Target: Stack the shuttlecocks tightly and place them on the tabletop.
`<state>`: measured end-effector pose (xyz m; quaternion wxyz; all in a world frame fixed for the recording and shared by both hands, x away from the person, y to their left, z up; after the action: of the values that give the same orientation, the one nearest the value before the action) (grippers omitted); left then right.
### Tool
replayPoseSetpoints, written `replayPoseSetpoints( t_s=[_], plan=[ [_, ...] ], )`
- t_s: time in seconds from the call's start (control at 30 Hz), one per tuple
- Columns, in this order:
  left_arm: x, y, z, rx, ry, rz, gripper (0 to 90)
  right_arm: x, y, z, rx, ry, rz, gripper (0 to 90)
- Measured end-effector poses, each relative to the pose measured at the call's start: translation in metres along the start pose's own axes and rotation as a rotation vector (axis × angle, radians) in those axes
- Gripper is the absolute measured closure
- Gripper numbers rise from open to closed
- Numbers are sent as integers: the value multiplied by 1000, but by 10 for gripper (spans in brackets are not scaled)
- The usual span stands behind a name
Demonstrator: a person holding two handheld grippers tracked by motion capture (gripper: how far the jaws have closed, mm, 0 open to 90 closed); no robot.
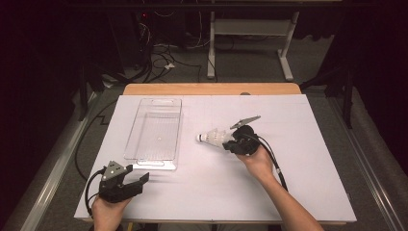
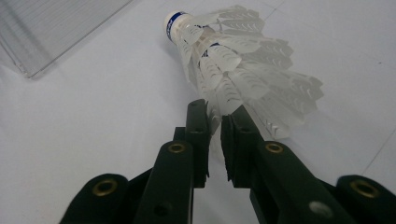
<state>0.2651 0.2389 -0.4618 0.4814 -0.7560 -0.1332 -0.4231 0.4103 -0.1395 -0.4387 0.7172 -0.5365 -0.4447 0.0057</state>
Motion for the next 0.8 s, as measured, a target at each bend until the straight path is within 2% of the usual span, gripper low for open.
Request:
replayPoseSetpoints(
  t_s=[0.63, 0.8],
  plan=[
    [0, 1, 0, -2, 1, 2, 313, -4, -2, -1, -3, 38, -8, 629],
    [0, 0, 1, -4, -6, -2, 313, -6, -1, -1, -5, 43, -16, 605]
  ],
)
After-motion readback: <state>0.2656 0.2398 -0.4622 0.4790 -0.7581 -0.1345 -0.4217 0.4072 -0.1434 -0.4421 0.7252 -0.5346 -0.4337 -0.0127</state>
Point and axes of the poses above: each handheld gripper's, and its own axes: y roughly forward along the jaws, x roughly out of its top, z roughly to its left, the point moved 1 cm from there along y, roughly forward along the jaws, and after that the axes turned 6 degrees about -x, right-handed, at the moved point
